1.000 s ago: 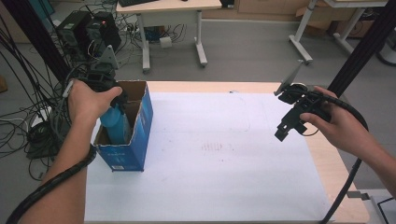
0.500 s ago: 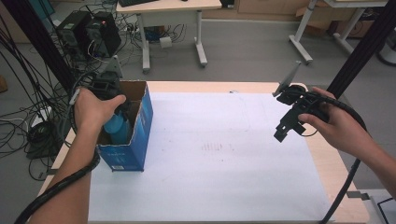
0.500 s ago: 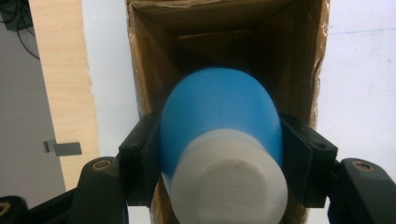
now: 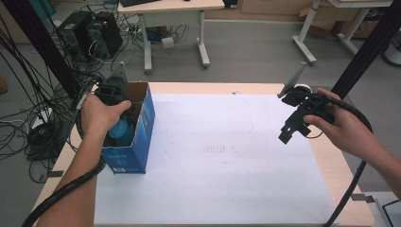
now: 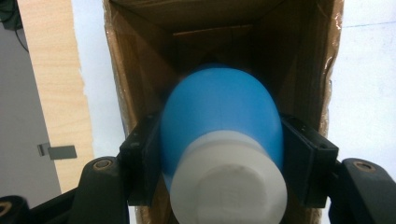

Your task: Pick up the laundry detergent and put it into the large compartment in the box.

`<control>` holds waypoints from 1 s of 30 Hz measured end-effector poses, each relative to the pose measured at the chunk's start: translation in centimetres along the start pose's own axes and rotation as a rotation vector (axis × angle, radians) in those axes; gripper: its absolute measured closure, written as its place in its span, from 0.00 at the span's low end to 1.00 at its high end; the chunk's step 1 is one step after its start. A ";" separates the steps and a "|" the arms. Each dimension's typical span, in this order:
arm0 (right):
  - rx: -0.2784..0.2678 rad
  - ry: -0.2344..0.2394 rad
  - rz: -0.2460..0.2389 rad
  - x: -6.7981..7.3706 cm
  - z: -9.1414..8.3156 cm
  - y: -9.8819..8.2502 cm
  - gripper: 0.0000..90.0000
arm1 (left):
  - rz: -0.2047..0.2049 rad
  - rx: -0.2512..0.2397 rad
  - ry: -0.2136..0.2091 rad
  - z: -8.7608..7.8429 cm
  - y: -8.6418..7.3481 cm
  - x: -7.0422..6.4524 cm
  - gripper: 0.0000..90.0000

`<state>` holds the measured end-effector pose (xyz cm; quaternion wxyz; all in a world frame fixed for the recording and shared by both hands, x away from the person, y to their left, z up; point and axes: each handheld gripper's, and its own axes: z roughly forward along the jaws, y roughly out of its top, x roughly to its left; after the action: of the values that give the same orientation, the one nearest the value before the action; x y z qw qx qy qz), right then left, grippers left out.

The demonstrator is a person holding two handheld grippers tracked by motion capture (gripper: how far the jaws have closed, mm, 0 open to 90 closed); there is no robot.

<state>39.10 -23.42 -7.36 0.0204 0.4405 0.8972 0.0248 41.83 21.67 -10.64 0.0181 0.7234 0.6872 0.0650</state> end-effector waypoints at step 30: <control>0.013 -0.004 -0.006 0.3 0.6 0.7 0.04 | 0.003 -0.004 0.027 1.0 -0.1 -0.2 0.39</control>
<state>39.52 -22.72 -7.89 0.0193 0.4381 0.8985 0.0179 41.88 21.51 -11.68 0.0105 0.7235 0.6861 0.0761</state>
